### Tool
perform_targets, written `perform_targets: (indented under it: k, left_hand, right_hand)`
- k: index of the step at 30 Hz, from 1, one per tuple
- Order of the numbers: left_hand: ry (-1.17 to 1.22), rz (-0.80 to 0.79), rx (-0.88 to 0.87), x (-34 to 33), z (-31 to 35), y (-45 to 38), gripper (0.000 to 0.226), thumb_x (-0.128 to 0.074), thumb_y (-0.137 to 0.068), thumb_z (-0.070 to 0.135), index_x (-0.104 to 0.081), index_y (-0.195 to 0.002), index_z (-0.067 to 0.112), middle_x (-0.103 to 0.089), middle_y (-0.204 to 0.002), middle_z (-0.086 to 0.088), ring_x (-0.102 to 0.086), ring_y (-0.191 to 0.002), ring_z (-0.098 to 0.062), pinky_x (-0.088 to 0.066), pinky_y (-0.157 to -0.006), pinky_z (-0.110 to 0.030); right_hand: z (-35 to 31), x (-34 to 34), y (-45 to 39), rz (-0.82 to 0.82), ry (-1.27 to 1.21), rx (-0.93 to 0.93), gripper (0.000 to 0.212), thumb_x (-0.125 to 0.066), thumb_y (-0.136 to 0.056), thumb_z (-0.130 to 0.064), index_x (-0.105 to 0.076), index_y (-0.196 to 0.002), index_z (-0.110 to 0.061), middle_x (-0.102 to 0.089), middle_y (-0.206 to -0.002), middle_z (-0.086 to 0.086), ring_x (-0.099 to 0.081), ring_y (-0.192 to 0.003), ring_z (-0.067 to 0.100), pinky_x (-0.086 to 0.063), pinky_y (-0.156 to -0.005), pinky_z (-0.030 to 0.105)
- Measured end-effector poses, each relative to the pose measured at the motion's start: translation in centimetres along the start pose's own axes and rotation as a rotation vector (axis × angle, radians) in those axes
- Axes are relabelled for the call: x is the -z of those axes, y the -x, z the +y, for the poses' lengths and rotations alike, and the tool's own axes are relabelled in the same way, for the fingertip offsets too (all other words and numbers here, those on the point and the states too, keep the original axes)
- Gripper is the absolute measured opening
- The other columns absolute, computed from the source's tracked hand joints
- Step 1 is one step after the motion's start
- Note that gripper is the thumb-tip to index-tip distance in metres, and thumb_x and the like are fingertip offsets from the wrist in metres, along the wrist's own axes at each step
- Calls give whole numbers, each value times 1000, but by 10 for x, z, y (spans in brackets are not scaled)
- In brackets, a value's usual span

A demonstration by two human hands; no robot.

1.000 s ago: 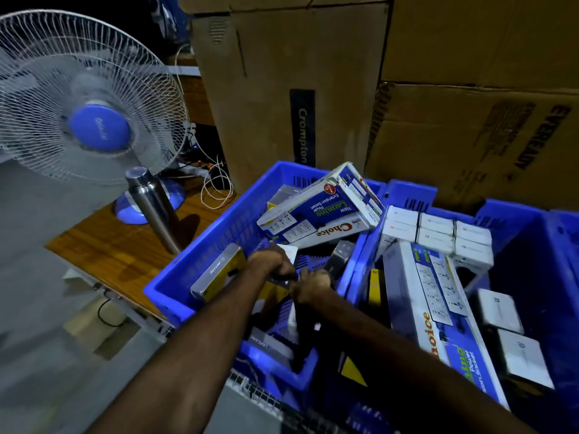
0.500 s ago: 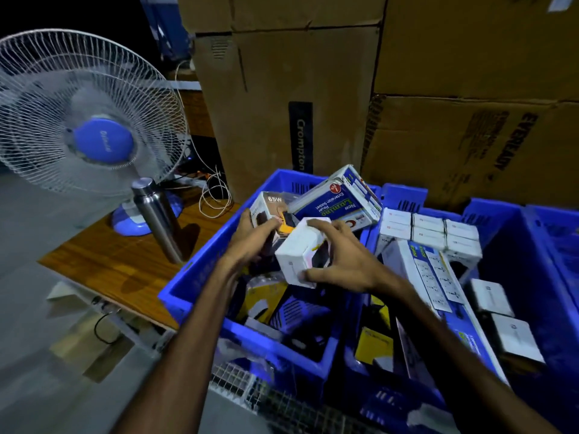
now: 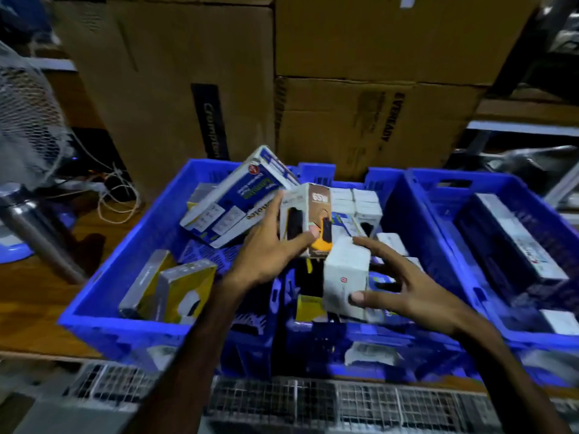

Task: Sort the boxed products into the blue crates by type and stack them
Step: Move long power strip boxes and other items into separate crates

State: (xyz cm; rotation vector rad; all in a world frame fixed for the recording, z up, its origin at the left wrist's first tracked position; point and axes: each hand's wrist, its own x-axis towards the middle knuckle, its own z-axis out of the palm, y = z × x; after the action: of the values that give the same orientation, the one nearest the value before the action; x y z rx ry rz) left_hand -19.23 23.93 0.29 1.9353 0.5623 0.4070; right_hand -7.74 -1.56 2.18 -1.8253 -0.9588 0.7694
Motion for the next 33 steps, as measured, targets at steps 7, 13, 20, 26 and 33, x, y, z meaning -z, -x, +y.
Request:
perform_targets:
  k: [7,13,20,26,33]
  left_hand:
    - [-299,-225,1,-68,49,-20,104,-62,-72,74,-16,-159,43,-42,-162,-1,-41,-146,-30,-37,-116,-44]
    - [-127,-234,99,-132,88,-85,56,-68,-84,59,-57,-129,28,-69,-123,-1,-66,-111,-27,-55,-94,-39]
    - [-325,-84,131,-163,76,-118,85,-49,-89,76,-42,-154,21,-53,-152,-14,-53,-136,-37,-45,-108,-43]
    - [-394,71,113,-127,45,-89,54,-57,-94,59,-63,-133,22,-73,-122,-7,-64,-120,-30,-50,-97,-37]
    - [-536,35,127,-102,19,-38,34,-62,-97,26,-67,-130,20,-70,-131,-4,-62,-125,-26,-47,-98,-34]
  right_hand:
    - [12,70,34,-48,152,-219,93,-93,-66,-46,-46,-146,-45,-71,-129,-10,-66,-118,6,-53,-104,34]
    - [25,113,1,-11,370,-258,82,-90,-76,-20,-49,-146,-33,-55,-144,-12,-49,-139,8,-40,-97,8]
    - [40,123,-19,186,617,-78,79,-69,-76,-21,-47,-151,-31,-20,-168,3,-30,-153,19,-28,-122,33]
    - [63,105,9,365,637,120,65,-48,-72,-19,-58,-133,-36,-37,-156,-3,-51,-136,25,-53,-98,46]
    - [73,100,0,17,844,141,47,-49,-75,-29,-70,-114,-42,-46,-148,-1,-50,-130,26,-41,-109,45]
